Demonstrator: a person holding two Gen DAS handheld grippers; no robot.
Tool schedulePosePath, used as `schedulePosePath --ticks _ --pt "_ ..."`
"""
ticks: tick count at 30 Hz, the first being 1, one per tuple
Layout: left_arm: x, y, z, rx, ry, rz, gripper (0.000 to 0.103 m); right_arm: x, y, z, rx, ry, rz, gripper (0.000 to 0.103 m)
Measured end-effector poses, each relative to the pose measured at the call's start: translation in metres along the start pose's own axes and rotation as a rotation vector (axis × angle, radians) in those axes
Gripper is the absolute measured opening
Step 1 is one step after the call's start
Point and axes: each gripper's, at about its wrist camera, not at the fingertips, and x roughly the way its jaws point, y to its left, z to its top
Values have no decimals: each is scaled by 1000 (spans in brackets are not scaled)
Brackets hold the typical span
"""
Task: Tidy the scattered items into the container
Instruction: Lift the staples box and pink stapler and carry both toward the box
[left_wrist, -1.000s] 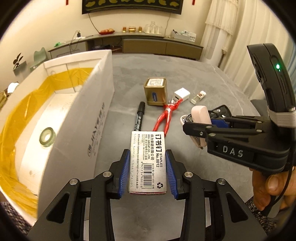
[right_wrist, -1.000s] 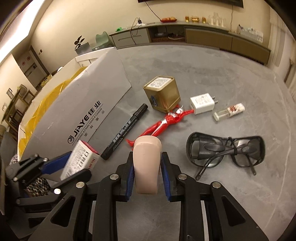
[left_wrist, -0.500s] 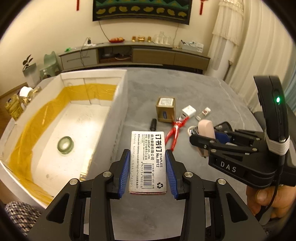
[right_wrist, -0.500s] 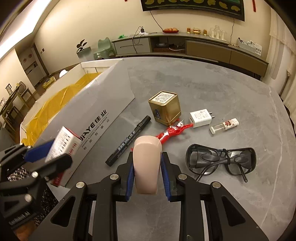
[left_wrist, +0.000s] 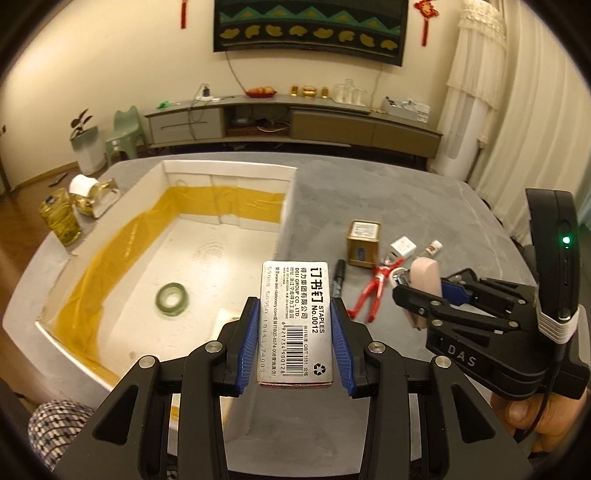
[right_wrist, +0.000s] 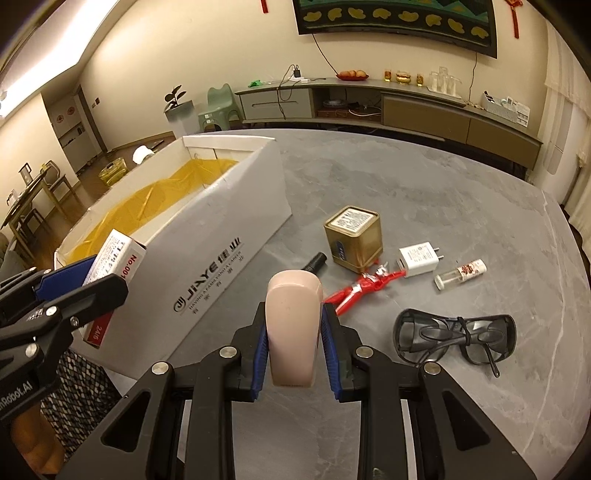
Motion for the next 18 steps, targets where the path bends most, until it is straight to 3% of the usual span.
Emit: schedulePosePath --ticks 18 --pt "-21 43 6 -68 -44 92 39 -8 47 31 -44 -62 61 28"
